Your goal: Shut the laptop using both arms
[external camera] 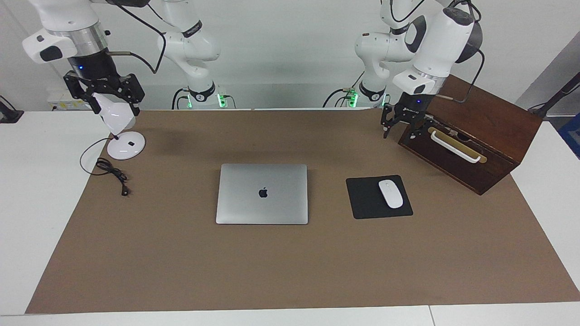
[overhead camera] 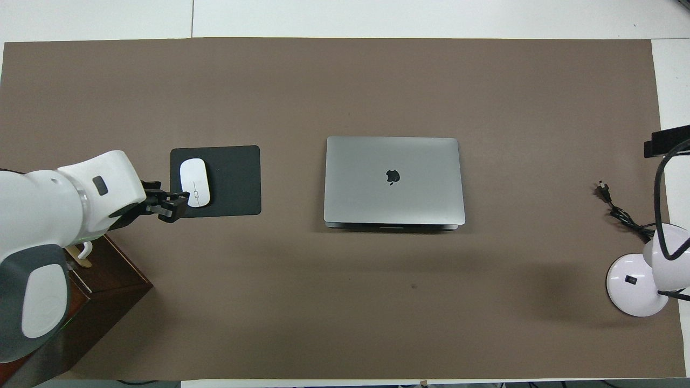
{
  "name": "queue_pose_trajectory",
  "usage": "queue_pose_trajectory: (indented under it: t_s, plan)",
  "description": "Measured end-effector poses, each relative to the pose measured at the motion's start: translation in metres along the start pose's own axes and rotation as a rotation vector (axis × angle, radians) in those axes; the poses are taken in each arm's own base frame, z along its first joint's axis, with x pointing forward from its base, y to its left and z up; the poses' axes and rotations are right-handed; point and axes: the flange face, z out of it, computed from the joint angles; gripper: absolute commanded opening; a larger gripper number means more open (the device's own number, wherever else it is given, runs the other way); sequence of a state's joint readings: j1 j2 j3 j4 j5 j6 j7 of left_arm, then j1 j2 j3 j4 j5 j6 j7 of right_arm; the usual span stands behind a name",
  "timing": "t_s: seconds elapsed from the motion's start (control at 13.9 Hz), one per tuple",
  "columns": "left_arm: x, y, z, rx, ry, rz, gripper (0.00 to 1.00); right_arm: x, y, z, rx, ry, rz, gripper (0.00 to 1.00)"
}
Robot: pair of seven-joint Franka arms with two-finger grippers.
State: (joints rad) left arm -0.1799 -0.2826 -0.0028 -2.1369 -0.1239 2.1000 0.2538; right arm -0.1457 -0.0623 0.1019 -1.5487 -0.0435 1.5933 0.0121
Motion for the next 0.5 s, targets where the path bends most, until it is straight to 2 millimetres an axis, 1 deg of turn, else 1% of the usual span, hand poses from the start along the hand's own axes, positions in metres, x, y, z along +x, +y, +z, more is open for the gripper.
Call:
queue_pose_trajectory:
  t_s: [0.29,0.5]
  plan:
    - [-0.003,-0.053,-0.039,0.040,0.022,-0.064,1.00,0.001,-0.002,0.001,0.001,-0.001,-0.004,1.00]
    - [-0.006,-0.082,-0.068,0.074,0.017,-0.107,1.00,0.001,0.000,0.002,0.001,-0.004,-0.001,1.00]
